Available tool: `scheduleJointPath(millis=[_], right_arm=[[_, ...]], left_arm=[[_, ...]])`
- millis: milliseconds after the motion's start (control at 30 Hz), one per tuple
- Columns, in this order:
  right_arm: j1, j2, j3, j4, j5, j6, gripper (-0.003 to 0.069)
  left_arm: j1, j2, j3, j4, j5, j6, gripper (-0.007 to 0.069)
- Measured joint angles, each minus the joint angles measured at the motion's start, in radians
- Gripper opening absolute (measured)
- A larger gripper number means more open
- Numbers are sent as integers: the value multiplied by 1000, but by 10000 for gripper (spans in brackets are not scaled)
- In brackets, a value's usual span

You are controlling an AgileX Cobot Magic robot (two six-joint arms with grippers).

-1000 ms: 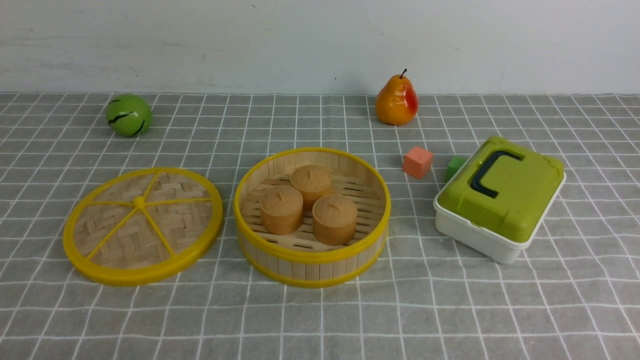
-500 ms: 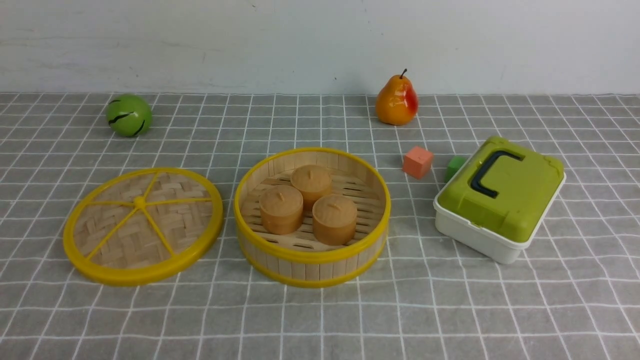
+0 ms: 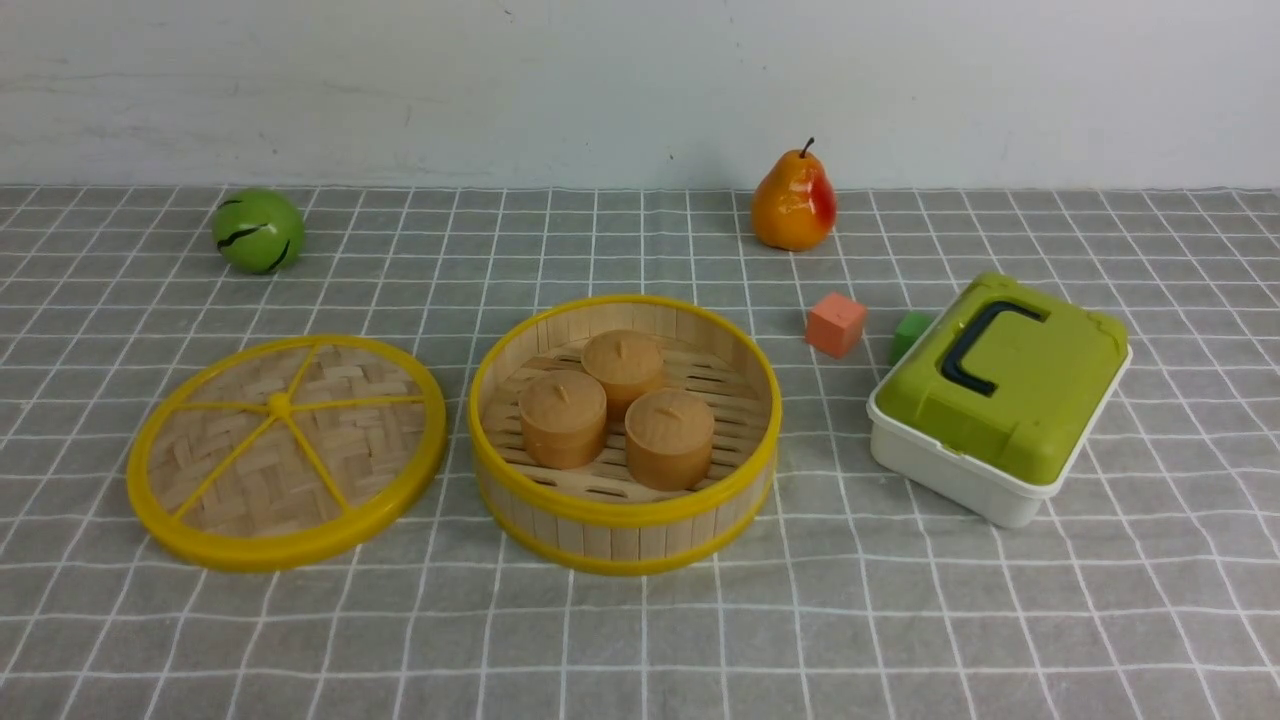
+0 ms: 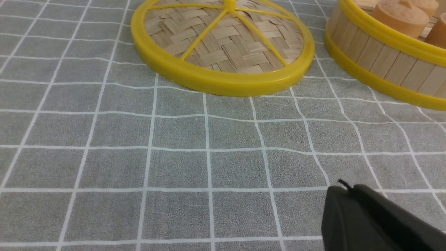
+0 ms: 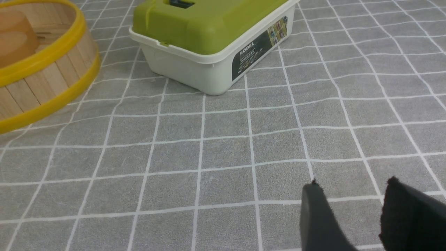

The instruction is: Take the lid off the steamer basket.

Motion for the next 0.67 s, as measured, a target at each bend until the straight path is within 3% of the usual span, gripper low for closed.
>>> scheduleJointPath(millis=[667], right_arm=[[0,0,0,0,0,0,241]], left_arm=[[0,0,0,0,0,0,9]])
